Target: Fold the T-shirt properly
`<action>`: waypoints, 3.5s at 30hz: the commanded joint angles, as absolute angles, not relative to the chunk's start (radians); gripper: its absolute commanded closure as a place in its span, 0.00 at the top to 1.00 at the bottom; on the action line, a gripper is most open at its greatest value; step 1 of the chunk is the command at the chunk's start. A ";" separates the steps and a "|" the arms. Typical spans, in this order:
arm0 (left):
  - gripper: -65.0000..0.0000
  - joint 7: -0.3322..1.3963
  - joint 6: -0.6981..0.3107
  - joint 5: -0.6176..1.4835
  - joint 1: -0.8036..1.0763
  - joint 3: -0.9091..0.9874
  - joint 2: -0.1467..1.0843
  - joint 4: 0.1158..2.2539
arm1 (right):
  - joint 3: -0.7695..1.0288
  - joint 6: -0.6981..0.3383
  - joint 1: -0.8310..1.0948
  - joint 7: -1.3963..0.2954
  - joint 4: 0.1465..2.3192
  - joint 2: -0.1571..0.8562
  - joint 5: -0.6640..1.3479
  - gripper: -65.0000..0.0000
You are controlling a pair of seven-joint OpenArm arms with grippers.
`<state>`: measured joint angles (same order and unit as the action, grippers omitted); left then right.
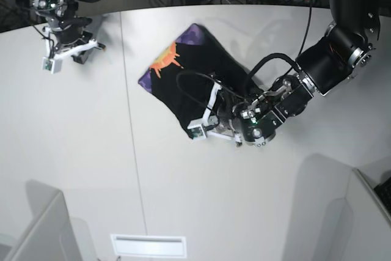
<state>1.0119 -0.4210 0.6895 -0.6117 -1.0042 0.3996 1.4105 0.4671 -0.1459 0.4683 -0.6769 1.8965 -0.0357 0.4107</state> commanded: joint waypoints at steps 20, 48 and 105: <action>0.00 0.849 -0.698 0.268 -0.631 -1.007 0.295 1.391 | 0.472 -0.150 0.510 -0.613 1.917 -0.090 0.414 0.00; 0.20 0.851 -0.698 0.268 -0.653 -0.997 0.237 1.340 | 0.464 -0.150 0.509 -0.613 1.916 -0.091 0.414 0.00; 0.00 0.846 -0.698 0.275 0.862 0.166 0.414 2.005 | 0.461 -0.430 0.931 -0.791 2.006 -0.005 0.351 0.00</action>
